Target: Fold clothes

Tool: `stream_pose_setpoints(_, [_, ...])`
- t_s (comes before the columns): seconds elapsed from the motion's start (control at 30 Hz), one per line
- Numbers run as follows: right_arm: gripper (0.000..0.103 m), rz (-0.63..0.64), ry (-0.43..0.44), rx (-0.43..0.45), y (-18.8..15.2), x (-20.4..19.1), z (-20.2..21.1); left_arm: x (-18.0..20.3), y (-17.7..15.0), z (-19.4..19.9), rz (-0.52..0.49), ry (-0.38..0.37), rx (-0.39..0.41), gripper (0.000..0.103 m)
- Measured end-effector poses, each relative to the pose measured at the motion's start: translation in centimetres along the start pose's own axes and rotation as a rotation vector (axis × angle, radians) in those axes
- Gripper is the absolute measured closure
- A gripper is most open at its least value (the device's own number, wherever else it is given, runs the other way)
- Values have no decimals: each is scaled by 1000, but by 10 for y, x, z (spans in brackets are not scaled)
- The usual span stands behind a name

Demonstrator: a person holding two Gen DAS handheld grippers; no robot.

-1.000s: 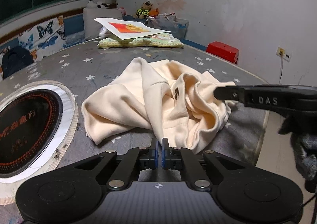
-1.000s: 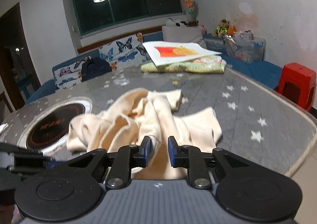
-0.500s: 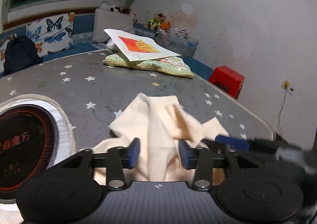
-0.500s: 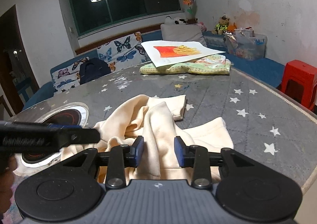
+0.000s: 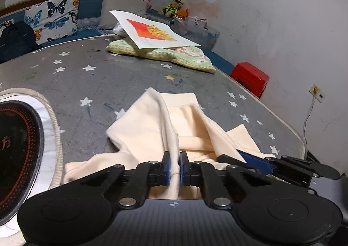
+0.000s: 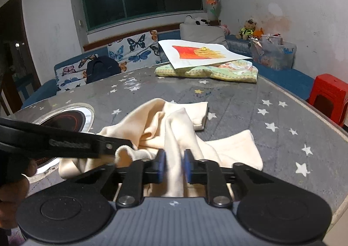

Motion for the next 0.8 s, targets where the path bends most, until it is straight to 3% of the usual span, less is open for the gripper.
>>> stream_pose_setpoints(0.2, [95,30,36,54,0,-5,27,-15,0,32,20,3,61,95])
stream_pose_setpoints(0.53, [96,52,122,81,-9,-11,83,-55,-22,121,49,48,172,95])
stream_pose_setpoints(0.8, [96,102,207,-6,-31,-22,119,-83,-76,162,84,83,138,95])
Point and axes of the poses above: each gripper's, at about its wrist camera, not at the fingertips, and z roughly against the way its jaws point, x to its right, y to its top, the point moved 5 cm from there along -z, roughly the way its jaws point
